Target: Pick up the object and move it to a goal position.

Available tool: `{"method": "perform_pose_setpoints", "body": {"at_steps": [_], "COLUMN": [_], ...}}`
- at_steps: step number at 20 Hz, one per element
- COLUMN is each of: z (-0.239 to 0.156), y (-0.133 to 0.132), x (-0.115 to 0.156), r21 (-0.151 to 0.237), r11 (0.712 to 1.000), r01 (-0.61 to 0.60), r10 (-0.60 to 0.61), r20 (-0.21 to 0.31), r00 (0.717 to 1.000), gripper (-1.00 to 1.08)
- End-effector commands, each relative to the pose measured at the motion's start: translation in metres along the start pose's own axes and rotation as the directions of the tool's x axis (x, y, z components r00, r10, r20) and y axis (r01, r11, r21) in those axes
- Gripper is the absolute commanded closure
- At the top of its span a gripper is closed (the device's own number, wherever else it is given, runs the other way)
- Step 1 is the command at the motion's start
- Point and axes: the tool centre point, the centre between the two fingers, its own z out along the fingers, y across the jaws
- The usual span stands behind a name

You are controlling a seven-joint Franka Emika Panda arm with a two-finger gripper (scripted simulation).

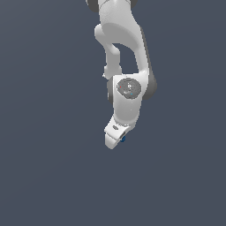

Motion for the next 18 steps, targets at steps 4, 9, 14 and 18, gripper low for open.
{"method": "perform_pose_setpoints", "body": {"at_steps": [4, 9, 14, 18], "z": [-0.014, -0.024, -0.032, -0.036], "y": [0.016, 0.029, 0.039, 0.044], "x": [0.026, 0.046, 0.062, 0.07], "r21": [0.0, 0.0, 0.0, 0.0], "r11": [1.0, 1.0, 1.0, 1.0], "r01": [0.0, 0.0, 0.0, 0.0], "r10": [0.0, 0.0, 0.0, 0.0], "r20": [0.001, 0.001, 0.001, 0.001], "r00": [1.0, 1.0, 1.0, 1.0], "gripper": [1.08, 1.08, 1.08, 1.08]}}
